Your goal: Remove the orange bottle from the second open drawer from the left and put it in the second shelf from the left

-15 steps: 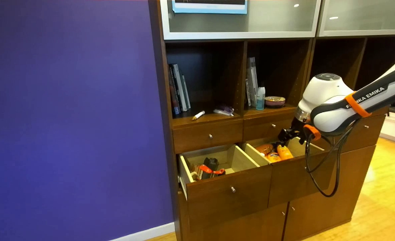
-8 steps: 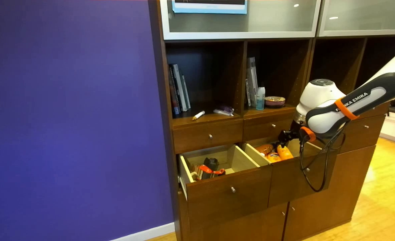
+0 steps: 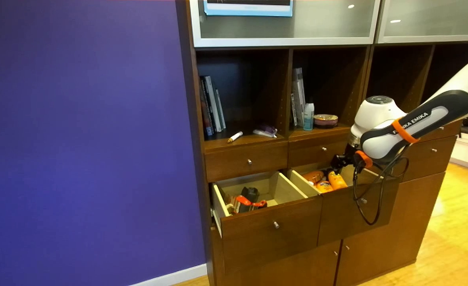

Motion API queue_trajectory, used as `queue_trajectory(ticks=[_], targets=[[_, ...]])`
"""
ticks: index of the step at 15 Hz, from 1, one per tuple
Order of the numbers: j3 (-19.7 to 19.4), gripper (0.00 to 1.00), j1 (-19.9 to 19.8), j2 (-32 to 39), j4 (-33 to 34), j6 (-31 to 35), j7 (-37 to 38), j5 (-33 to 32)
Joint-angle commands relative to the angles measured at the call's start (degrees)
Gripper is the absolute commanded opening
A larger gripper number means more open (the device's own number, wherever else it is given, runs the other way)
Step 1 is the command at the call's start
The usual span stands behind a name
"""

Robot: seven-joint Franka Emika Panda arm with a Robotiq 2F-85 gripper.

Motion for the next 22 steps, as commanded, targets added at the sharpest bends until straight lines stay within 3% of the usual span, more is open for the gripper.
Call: queue_trajectory(ticks=[1,13,22], targets=[[-2.9,1.0,2.4,4.8,5.4,0.9,3.3,-0.9],[-10.1,1.0,8.6,16.2,15.7,1.9,8.3,-0.9],[-12.1,1.0,10.1,20.1,18.8,1.7,8.1,0.0]])
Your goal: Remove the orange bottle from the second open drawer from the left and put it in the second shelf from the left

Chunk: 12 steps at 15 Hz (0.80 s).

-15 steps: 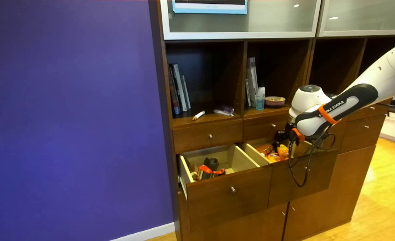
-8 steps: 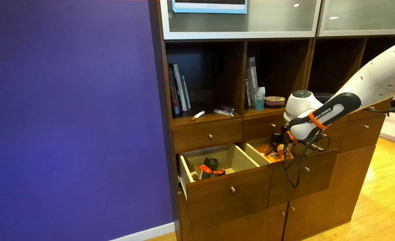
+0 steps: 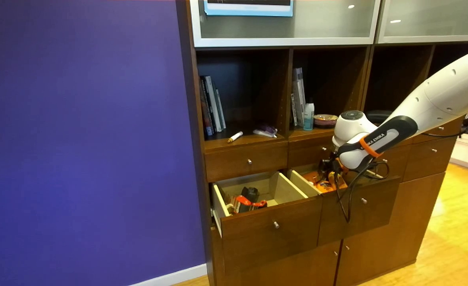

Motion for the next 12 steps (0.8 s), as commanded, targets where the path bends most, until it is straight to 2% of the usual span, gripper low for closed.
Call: queue_trajectory(ticks=[1,12], targets=[[-1.4,1.0,0.9,2.7,2.1,0.5,1.8,-0.1],[-1.8,1.0,0.4,7.2,4.9,1.1,0.3,0.6]])
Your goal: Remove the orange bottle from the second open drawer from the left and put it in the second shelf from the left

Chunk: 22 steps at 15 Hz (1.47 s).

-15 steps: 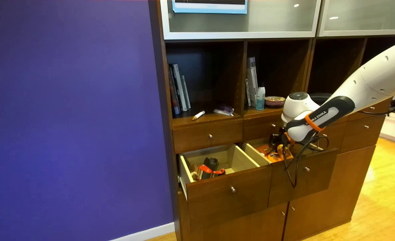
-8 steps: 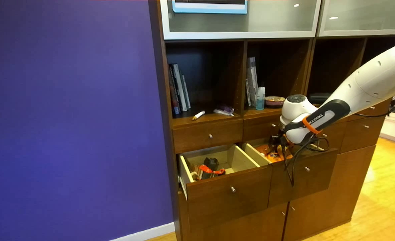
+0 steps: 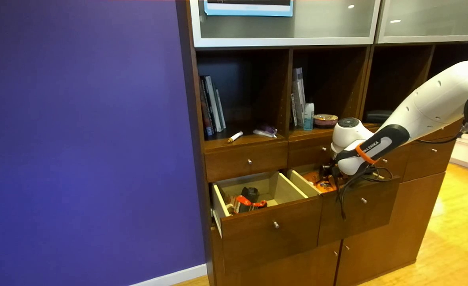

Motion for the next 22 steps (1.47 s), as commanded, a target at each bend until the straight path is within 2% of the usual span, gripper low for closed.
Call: queue_trajectory(ticks=[1,8,9,10,12,16,22], targets=[[-1.3,1.0,0.6,3.2,2.8,1.4,0.7,0.2],[-2.2,1.0,0.8,6.2,5.7,2.9,0.8,0.2],[-2.4,0.95,0.9,6.5,5.9,3.2,0.8,0.2],[-2.6,0.74,1.0,6.7,6.1,3.5,0.8,0.2],[-3.3,0.69,1.4,6.8,6.2,3.7,1.0,0.1],[-3.0,0.4,1.3,5.4,4.8,2.7,-0.2,0.6],[-0.6,0.39,0.1,0.6,0.5,3.0,-5.2,1.0]])
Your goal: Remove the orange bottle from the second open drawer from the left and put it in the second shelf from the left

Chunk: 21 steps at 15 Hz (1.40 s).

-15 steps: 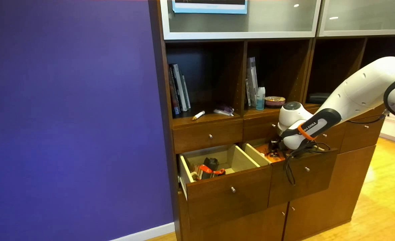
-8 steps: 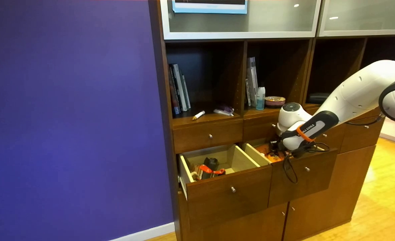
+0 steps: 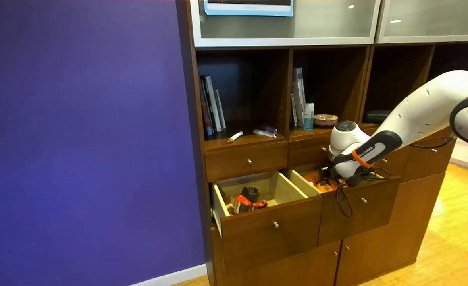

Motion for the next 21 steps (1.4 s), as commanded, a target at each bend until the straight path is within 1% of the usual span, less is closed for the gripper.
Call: queue_trajectory(ticks=[1,7,14,17,21], targets=[[2.5,0.39,-1.2,-4.9,-4.7,1.8,-6.1,1.3],[9.3,0.39,-5.3,-11.4,-10.6,0.8,-21.6,2.7],[15.7,0.39,-9.6,-16.1,-14.3,-2.1,-38.1,2.9],[17.4,0.39,-10.6,-17.6,-15.7,-4.0,-43.8,2.6],[17.3,0.39,-10.9,-19.9,-16.9,-6.3,-47.7,1.4]])
